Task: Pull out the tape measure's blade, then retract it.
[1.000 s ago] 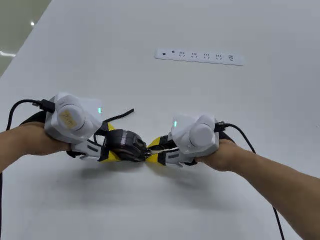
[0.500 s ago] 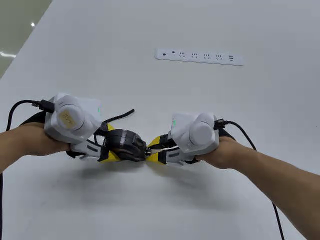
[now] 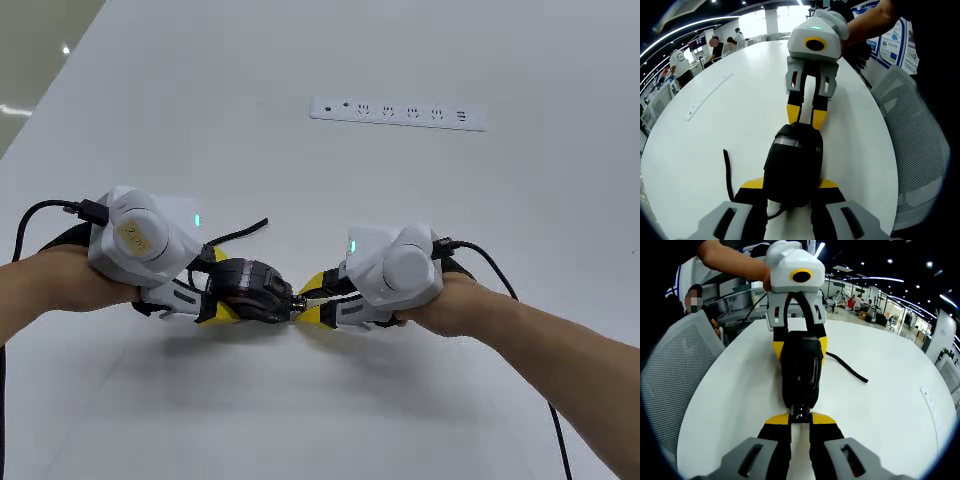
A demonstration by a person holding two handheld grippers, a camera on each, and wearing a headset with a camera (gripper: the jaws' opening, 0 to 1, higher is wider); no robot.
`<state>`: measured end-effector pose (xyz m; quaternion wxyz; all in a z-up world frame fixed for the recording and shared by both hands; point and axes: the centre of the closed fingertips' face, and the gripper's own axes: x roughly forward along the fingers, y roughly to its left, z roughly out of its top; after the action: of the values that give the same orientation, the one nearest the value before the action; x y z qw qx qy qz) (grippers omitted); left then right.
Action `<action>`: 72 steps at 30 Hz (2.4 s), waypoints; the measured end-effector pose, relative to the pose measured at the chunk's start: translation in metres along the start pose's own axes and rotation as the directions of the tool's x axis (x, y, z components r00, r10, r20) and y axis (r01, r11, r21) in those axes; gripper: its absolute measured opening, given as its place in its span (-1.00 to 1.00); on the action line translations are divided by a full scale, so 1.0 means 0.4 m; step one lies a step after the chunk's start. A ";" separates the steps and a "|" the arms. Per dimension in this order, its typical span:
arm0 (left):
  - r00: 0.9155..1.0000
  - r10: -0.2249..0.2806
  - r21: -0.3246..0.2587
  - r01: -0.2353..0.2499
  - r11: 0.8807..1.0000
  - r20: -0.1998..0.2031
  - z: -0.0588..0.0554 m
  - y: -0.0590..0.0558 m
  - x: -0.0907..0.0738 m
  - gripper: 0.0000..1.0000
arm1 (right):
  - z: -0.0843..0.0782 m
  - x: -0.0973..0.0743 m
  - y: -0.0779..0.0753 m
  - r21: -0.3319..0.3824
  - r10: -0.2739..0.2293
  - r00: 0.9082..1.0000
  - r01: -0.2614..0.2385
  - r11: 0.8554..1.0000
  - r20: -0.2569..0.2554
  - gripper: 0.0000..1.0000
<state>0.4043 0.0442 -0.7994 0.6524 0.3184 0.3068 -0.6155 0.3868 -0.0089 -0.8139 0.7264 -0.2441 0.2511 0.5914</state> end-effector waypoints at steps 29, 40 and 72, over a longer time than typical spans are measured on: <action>1.000 0.001 -0.002 -0.001 1.000 -0.004 -0.004 0.001 -0.001 -0.40 | -0.026 -0.036 0.004 -0.011 0.016 1.000 -0.016 1.000 -0.008 -0.78; 1.000 0.001 -0.004 -0.001 1.000 -0.007 -0.004 0.001 0.000 -0.40 | -0.041 -0.054 0.004 -0.019 0.021 1.000 -0.021 1.000 -0.010 -0.78; 1.000 0.006 -0.011 -0.006 1.000 -0.013 -0.001 0.001 0.002 -0.40 | -0.094 -0.115 0.000 -0.045 0.021 1.000 -0.022 0.999 -0.019 -0.77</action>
<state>0.4048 0.0440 -0.8002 0.6540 0.3195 0.3135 -0.6098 0.3759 -0.0674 -0.8124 0.7120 -0.2635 0.2469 0.6023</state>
